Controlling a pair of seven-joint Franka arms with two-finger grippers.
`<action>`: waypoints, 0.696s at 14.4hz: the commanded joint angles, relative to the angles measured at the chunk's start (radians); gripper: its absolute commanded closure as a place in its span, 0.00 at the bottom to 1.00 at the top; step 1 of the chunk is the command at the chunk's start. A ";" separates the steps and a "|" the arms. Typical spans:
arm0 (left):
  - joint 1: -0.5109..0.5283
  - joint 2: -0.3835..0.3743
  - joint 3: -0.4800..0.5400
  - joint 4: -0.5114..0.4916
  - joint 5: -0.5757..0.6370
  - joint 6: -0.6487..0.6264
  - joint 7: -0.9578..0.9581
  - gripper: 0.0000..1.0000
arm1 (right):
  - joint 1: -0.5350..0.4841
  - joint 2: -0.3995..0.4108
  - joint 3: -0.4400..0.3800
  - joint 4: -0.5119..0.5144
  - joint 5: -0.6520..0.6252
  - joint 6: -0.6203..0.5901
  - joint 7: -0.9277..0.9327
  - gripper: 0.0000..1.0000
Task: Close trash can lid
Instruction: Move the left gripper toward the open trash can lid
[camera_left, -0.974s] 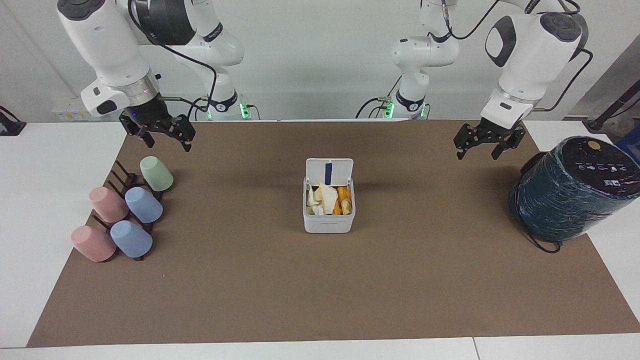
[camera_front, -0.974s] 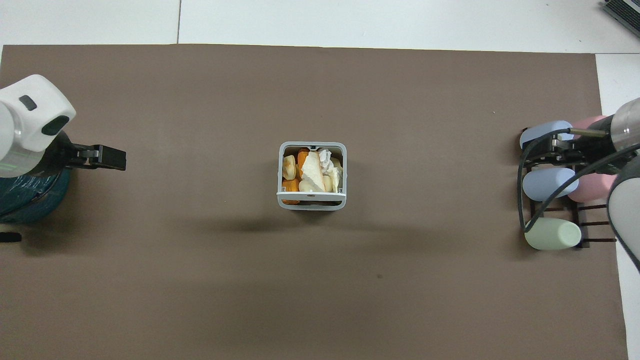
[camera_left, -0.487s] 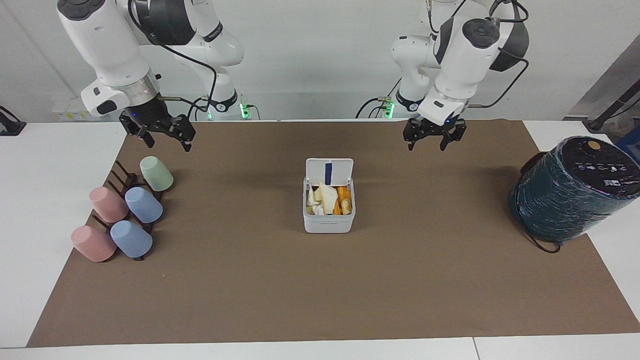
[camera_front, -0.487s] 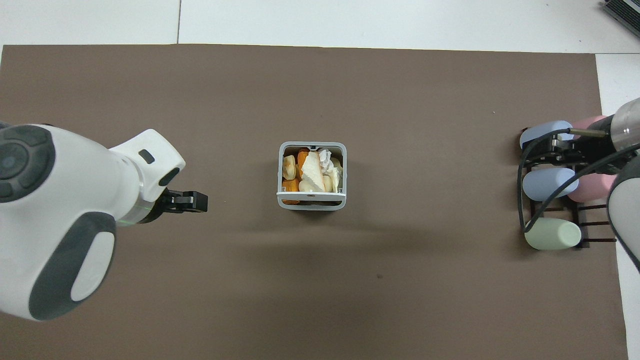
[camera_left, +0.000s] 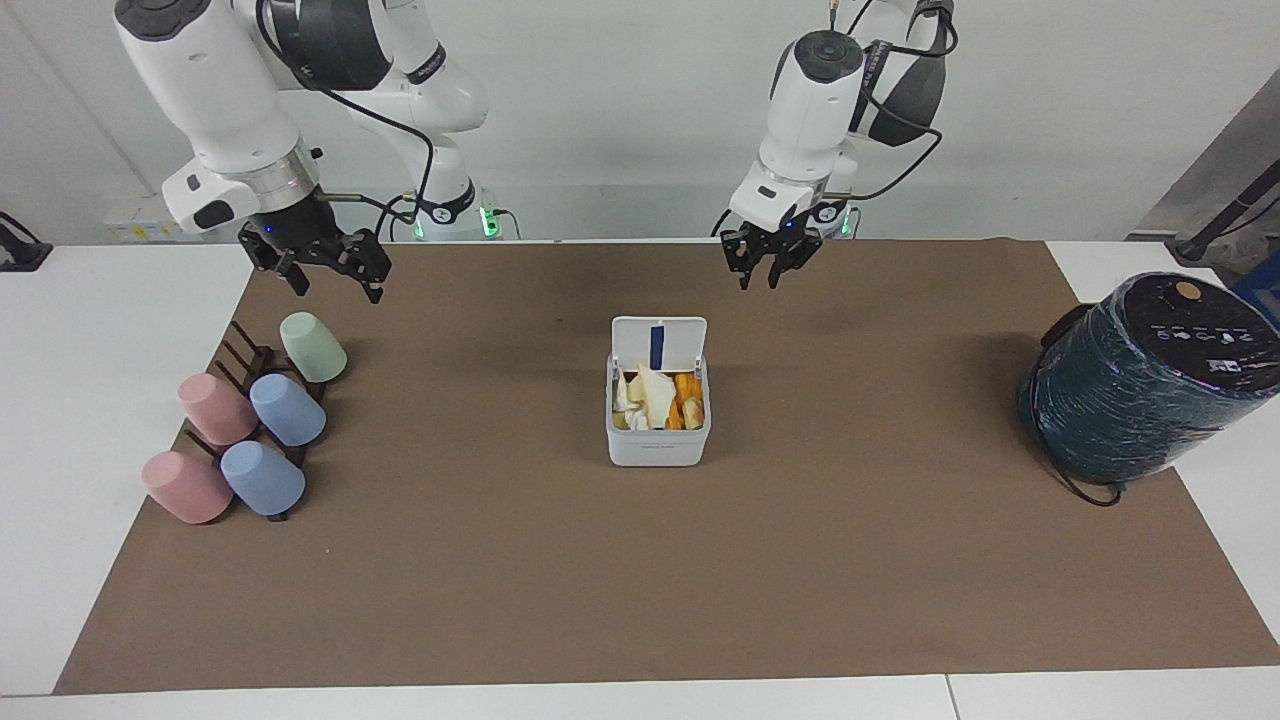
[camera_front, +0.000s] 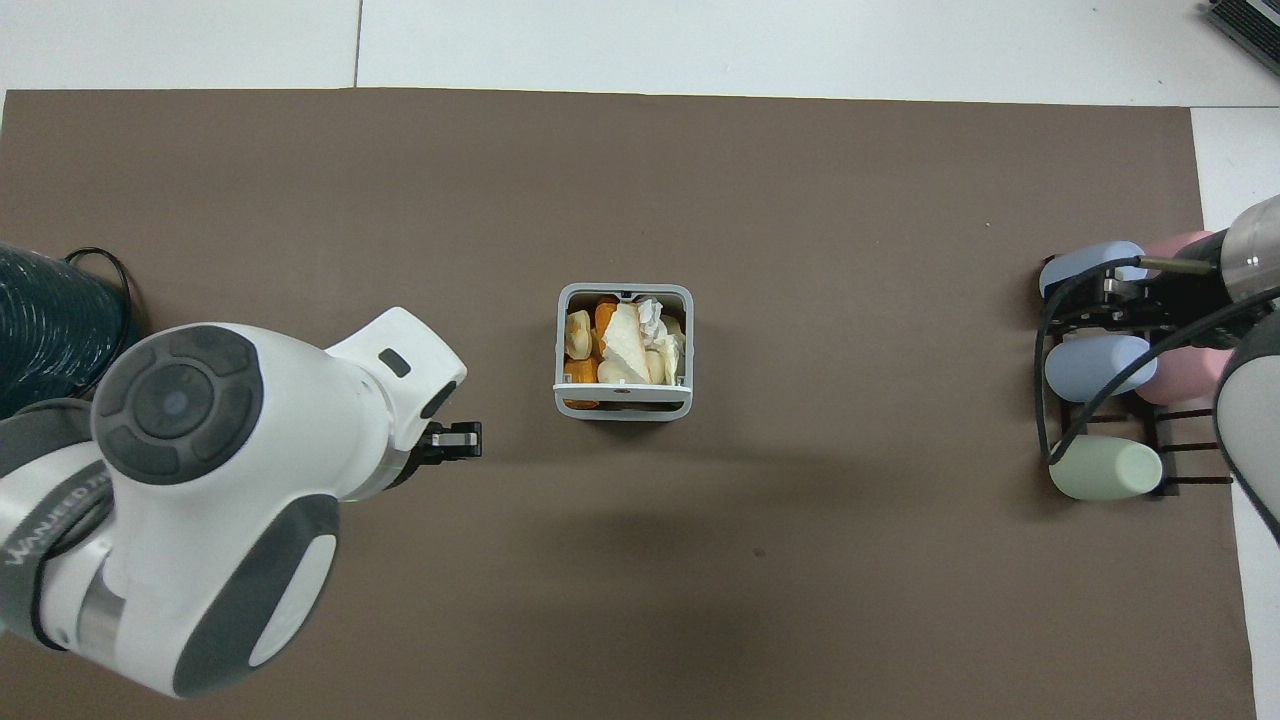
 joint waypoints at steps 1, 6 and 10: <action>-0.069 -0.011 0.017 -0.054 -0.013 0.107 -0.110 0.72 | 0.002 -0.023 -0.007 -0.025 0.016 0.006 -0.008 0.00; -0.103 0.067 0.019 -0.064 -0.013 0.339 -0.239 0.82 | 0.002 -0.023 -0.007 -0.025 0.016 0.006 -0.008 0.00; -0.098 0.122 0.019 -0.053 -0.061 0.503 -0.282 0.87 | 0.002 -0.023 -0.007 -0.025 0.016 0.007 -0.008 0.00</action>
